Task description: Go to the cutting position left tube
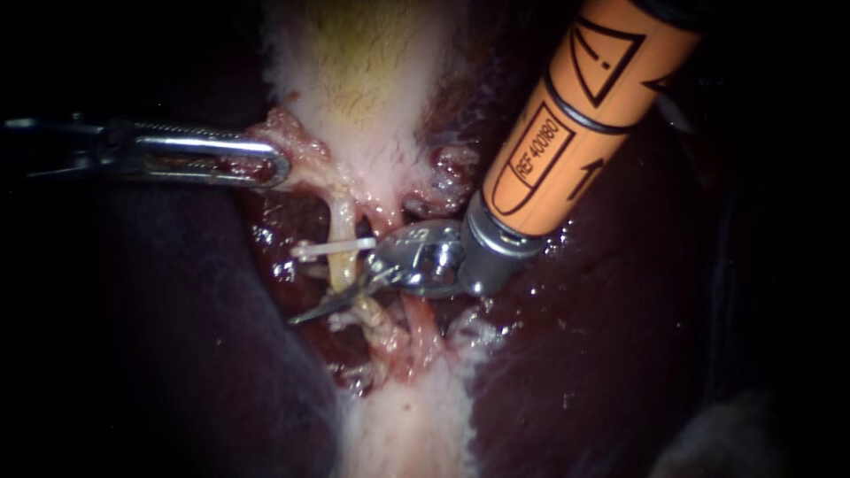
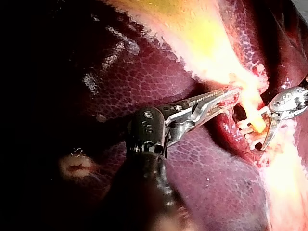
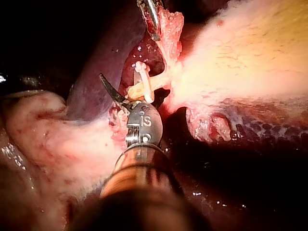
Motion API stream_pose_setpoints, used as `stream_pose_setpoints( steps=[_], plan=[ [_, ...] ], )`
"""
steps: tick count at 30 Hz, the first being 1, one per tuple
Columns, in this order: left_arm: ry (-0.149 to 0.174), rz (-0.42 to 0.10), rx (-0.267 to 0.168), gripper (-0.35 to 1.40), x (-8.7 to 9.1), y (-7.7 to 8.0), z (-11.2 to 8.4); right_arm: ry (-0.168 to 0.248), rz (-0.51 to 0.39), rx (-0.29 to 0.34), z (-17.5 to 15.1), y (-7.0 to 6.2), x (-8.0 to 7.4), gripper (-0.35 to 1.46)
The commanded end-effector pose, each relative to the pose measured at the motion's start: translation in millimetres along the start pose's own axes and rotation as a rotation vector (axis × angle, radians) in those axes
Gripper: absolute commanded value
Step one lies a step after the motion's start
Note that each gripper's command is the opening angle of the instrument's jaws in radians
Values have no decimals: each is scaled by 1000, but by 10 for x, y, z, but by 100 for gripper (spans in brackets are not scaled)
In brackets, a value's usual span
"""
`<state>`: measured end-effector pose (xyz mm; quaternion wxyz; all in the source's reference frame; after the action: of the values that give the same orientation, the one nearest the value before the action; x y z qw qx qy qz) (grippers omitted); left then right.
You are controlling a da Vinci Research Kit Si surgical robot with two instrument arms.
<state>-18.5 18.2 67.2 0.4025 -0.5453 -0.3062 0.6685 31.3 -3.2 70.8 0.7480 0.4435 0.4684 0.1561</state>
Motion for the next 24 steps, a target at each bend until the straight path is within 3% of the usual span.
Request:
stream_pose_setpoints(
  steps=[1,10,24],
  plan=[
    [-1,0,0,-35,0,0,0,4,1,11,0,-4,2,133],
    [-1,0,0,-35,0,-1,0,63,19,81,-1,-33,30,130],
    [-1,0,0,-35,0,-1,0,86,44,97,-2,-36,36,130]
  ],
)
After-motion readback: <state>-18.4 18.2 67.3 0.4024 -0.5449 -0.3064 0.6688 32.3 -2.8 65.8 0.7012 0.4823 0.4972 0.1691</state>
